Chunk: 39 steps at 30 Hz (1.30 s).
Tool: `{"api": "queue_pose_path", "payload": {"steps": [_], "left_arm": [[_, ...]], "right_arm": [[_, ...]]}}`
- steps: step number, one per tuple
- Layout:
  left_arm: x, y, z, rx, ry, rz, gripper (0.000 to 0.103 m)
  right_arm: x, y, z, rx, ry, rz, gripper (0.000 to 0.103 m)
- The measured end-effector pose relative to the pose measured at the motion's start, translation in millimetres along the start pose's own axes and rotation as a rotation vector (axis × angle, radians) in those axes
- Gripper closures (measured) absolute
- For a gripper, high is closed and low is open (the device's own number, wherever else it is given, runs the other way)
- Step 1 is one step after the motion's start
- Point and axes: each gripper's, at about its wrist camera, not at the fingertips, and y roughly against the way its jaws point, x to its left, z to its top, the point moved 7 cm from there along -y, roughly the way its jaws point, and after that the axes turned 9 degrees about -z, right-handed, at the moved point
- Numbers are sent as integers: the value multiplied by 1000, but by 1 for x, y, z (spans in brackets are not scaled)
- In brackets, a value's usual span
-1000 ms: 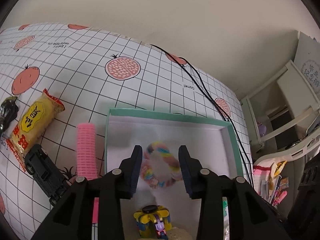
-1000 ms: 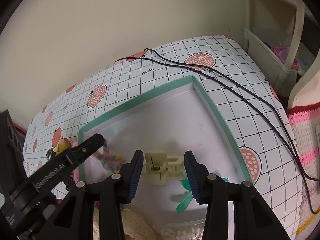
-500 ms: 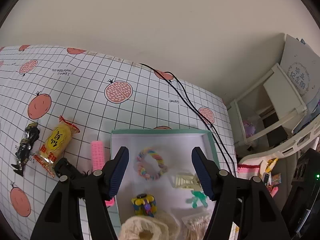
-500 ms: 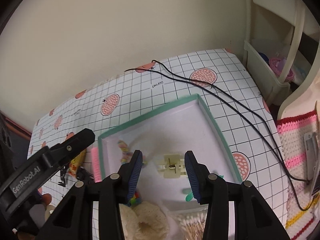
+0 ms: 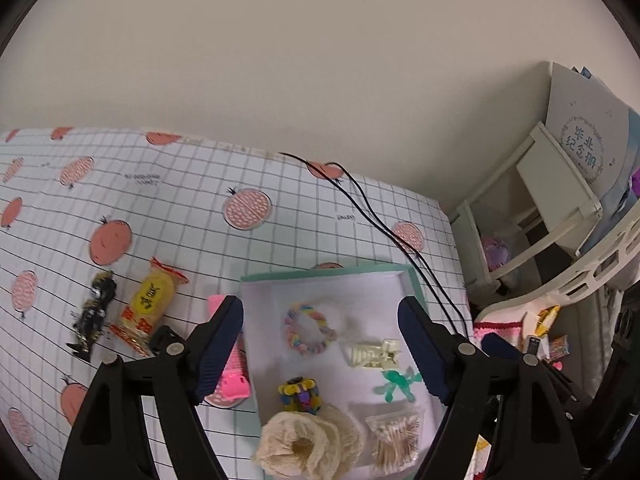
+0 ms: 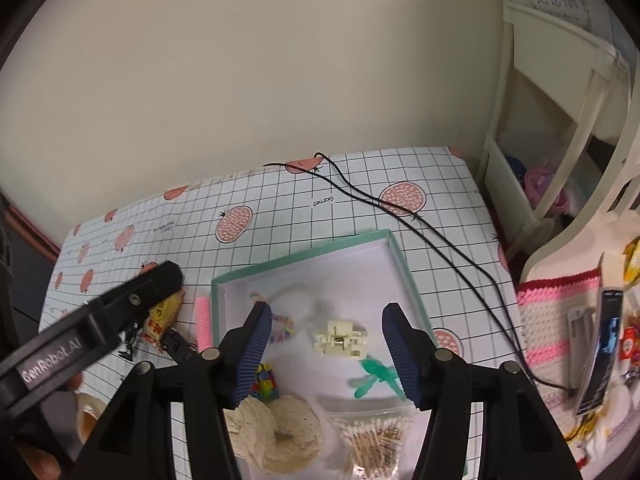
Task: Organize objects
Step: 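Open both tools to drop the ring and white toy into the tray, then move both open tools from the tray toward the black car and robot figure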
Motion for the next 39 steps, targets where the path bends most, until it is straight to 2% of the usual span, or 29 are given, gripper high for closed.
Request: {"api": "queue_pose_path", "payload": {"steps": [2,7,10,12,15,32,39], "left_arm": [[4,3,2,-14,4,22,14],[17,5,8,-28,28,43,13],[24,6,10,-43,46,51,11],[29,9,13,-57,56,57,3],[35,10,15,-63,73,58,3],[49,15,19,-57,95,66,3],[84,28,22,-52,148,59,3]], "right_arm": [[-1,0,0,-1,1,-1,33],[1,-2,1,-7,13,-7,18],[1,-5,0,-2,19,-6,16],[1,-7,-1,0,21,-8,14],[2,-7,-1,-3,24,-13,0],[8,-11,-1,8,19,-8,0],[31,-13,-2,13,45,29,0]]}}
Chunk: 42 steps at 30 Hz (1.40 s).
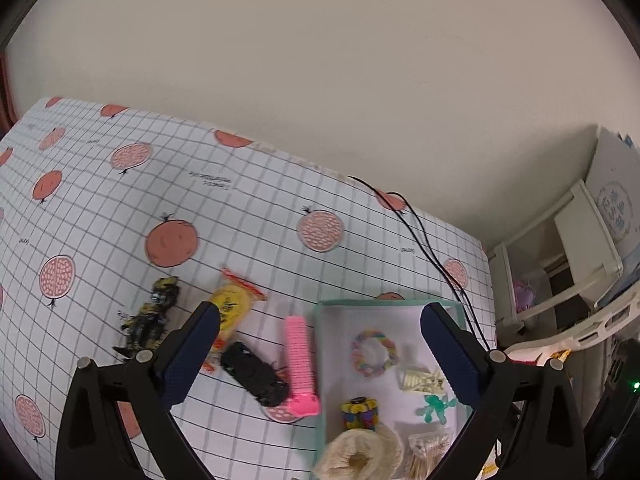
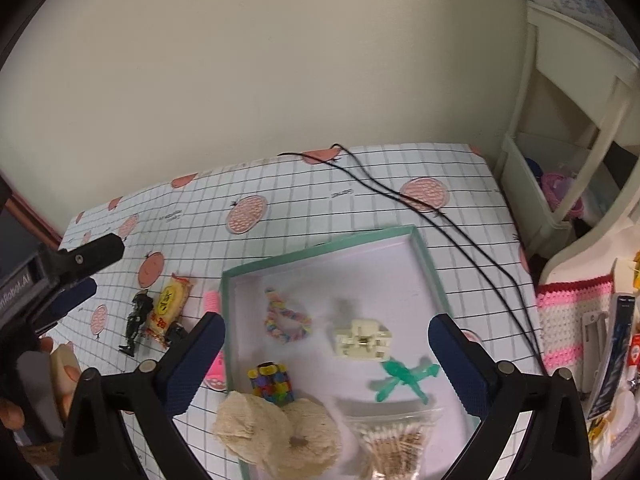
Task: Organize objects
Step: 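Move both open tools from the tray toward the black car and robot figure, then grasp the black-gold robot figure with left tool while right grasps black toy car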
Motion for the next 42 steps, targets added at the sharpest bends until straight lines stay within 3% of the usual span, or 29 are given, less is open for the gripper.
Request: {"api": "queue_pose_path", "payload": {"steps": [11,18,27,37,42], "left_arm": [[87,41,23,-61,67,124,3],[135,43,21,-24,106,214,3],[152,12,4,64,154,192,3],[159,-28,-23,192,154,198,3],[161,-43,-32,228,156,198,3]], "right_arm": [[70,-19,-18,18,115,89,0],[119,-31,-30,22,185,164,0],[163,-53,-51,46,277,226,1],[184,-73,-66,37,370,205,19],[191,-81,-72,49,387,199,20]]}}
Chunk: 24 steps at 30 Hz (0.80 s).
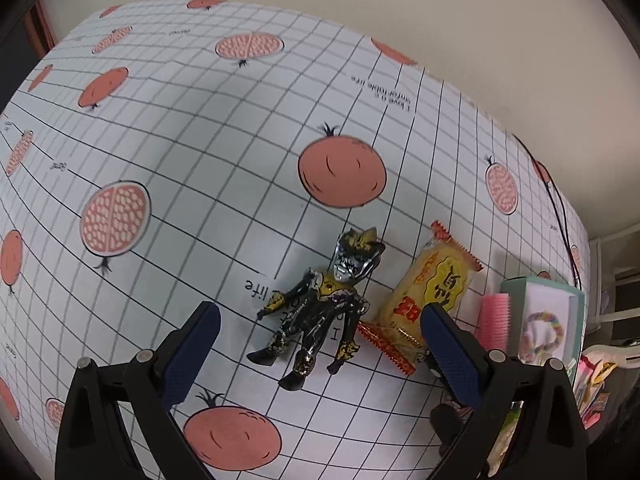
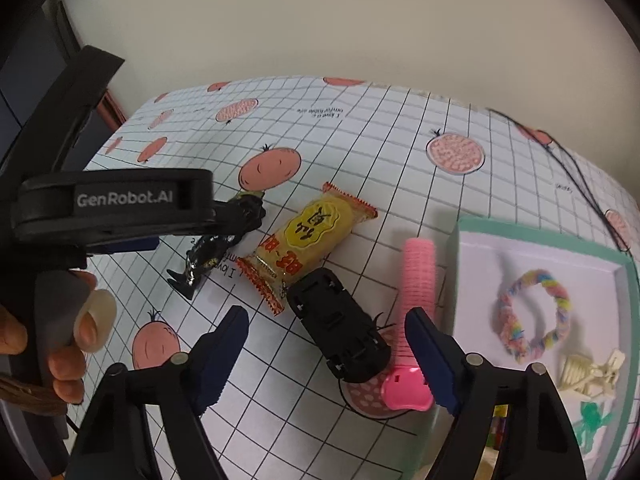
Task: Organize objects
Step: 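Grasp the black-gold robot figure with left tool while right grasps black toy car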
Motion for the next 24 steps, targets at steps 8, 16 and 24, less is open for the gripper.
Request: {"api": "queue_pose_path", "payload": {"steps": [8,16,24], "left_arm": [[-1,-8,-4,8,-11,21,5],[-1,-6,-6,2,-9,26,11],[1,-5,-10,13,5,32,36]], "right_arm": [[10,-8,-3,-11,29,4,24],[19,-14,-10,2,72,-19,36],[7,-19,-12,24,35,-40,67]]}}
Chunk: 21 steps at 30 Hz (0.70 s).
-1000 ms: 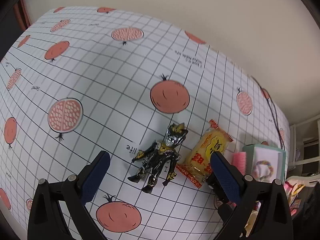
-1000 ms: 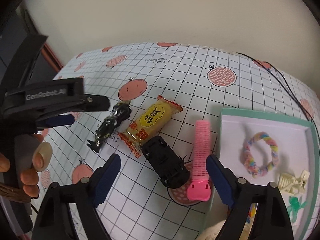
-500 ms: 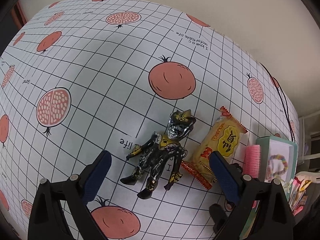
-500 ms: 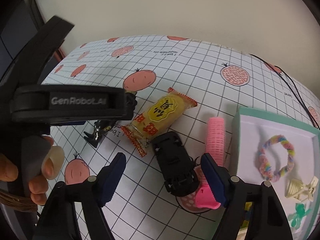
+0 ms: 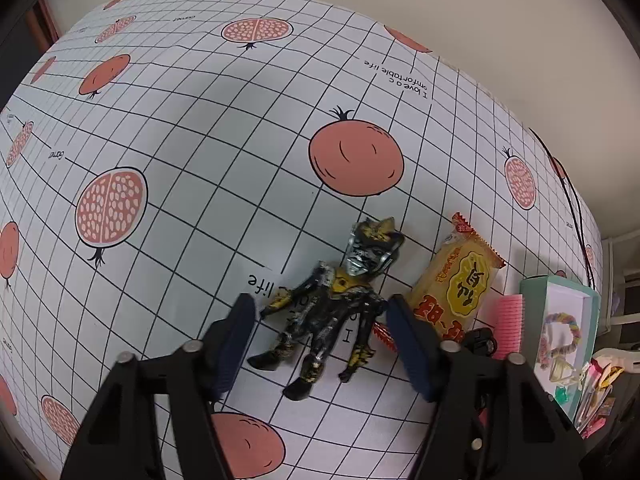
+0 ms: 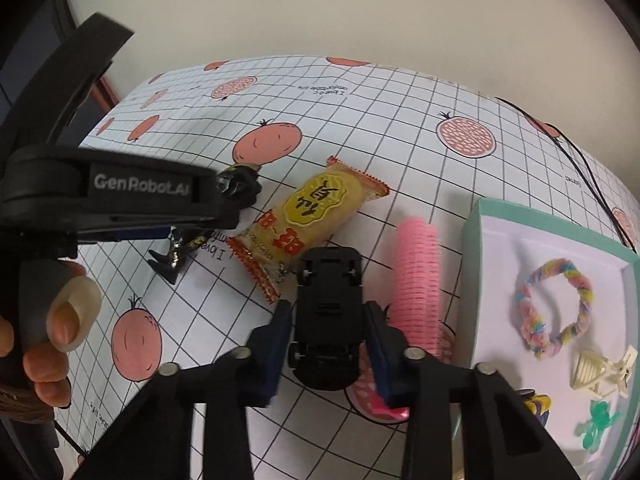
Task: Organize objects
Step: 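Grasp the black-gold robot figure with left tool while right grasps black toy car, then lift and carry the robot figure and black car over the tray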
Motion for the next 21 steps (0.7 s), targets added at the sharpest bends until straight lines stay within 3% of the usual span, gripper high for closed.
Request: {"api": "queue_pose_path", "payload": {"steps": [21], "left_arm": [[-9,29,1,-57,-6,-13,37]], "right_arm": [[-12,27,15,-42,-39,33,67]]}}
